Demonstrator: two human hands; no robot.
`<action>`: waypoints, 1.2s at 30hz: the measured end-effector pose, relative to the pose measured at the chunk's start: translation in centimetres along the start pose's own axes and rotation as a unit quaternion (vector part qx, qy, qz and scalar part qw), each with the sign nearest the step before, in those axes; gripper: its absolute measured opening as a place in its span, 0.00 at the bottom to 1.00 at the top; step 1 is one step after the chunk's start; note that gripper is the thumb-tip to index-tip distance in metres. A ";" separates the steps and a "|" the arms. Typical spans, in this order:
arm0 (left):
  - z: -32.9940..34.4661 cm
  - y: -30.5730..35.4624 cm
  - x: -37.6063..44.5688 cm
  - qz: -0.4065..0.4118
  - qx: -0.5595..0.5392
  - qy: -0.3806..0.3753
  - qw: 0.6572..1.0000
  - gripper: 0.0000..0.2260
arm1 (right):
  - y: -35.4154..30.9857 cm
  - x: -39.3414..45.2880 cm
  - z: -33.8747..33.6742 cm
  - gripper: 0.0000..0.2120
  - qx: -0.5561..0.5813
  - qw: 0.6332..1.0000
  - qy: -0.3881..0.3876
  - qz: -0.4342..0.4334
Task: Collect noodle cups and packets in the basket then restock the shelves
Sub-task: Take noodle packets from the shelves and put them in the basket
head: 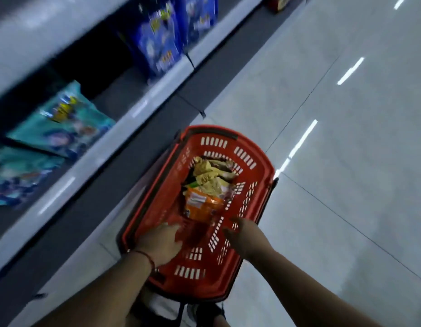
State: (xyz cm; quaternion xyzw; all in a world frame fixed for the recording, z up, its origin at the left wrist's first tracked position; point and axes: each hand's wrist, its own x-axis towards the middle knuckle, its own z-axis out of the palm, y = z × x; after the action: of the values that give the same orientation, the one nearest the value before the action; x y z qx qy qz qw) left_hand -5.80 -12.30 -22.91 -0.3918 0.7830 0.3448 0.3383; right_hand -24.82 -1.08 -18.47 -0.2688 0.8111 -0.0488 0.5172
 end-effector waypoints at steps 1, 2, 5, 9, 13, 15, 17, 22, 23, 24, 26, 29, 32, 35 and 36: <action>1.1 -0.2 2.7 -0.006 0.003 -0.005 1.000 0.19 | 0.5 2.5 0.9 0.16 0.012 1.000 0.000 -0.009; 2.1 -0.4 5.4 -0.010 0.006 -0.004 1.000 0.18 | 0.8 5.1 1.7 0.14 0.020 1.000 -0.004 -0.019; 5.4 -1.0 12.8 -0.015 0.015 0.014 1.000 0.22 | 1.8 12.1 4.2 0.12 0.027 0.999 -0.013 -0.036; 9.2 -1.9 20.3 -0.040 -0.030 0.033 0.998 0.24 | 3.2 19.4 7.1 0.16 -0.046 0.998 -0.019 -0.045; 12.2 -3.3 24.3 -0.085 -0.134 0.074 0.984 0.33 | 3.7 23.7 8.8 0.20 -0.172 0.982 0.038 -0.067; 12.9 -3.0 24.8 -0.086 -0.207 0.108 0.969 0.32 | 3.7 24.5 9.1 0.17 -0.217 0.972 0.061 -0.070; 12.9 -3.0 24.6 -0.098 -0.268 0.154 0.946 0.26 | 3.6 24.5 9.1 0.14 -0.245 0.964 0.054 -0.084; 11.1 -3.1 20.4 -0.103 -0.346 0.120 0.925 0.35 | 2.7 21.2 7.2 0.16 -0.173 0.969 -0.001 -0.174; 10.2 -2.7 18.9 -0.093 -0.376 0.109 0.915 0.42 | 2.3 19.9 6.1 0.13 -0.117 0.977 -0.014 -0.180; 8.9 -2.2 17.3 -0.081 -0.407 0.102 0.904 0.49 | 1.8 18.3 4.8 0.09 -0.061 0.982 -0.024 -0.180; 6.4 -0.9 14.0 -0.045 -0.438 0.102 0.892 0.53 | 0.5 14.8 1.4 0.07 0.033 0.985 -0.040 -0.166; 1.0 1.8 7.3 0.026 -0.429 0.127 0.894 0.46 | -2.4 8.6 -5.0 0.06 0.127 0.976 -0.052 -0.168; -5.7 3.8 -0.3 0.097 -0.428 0.177 0.881 0.41 | -6.6 0.6 -11.9 0.06 0.194 0.957 -0.084 -0.199; -12.7 5.2 -9.4 0.119 -0.419 0.229 0.870 0.37 | -11.1 -8.7 -17.8 0.08 0.218 0.941 -0.111 -0.233; -14.7 5.5 -12.6 0.128 -0.414 0.249 0.866 0.34 | -12.5 -12.0 -19.2 0.06 0.218 0.937 -0.117 -0.245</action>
State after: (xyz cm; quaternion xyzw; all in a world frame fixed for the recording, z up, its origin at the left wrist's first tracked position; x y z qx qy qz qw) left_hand -8.40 -16.84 -3.53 -0.4648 0.6702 0.5684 -0.1086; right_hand -32.83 -9.68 4.57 -0.3439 0.6235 -0.3178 0.6261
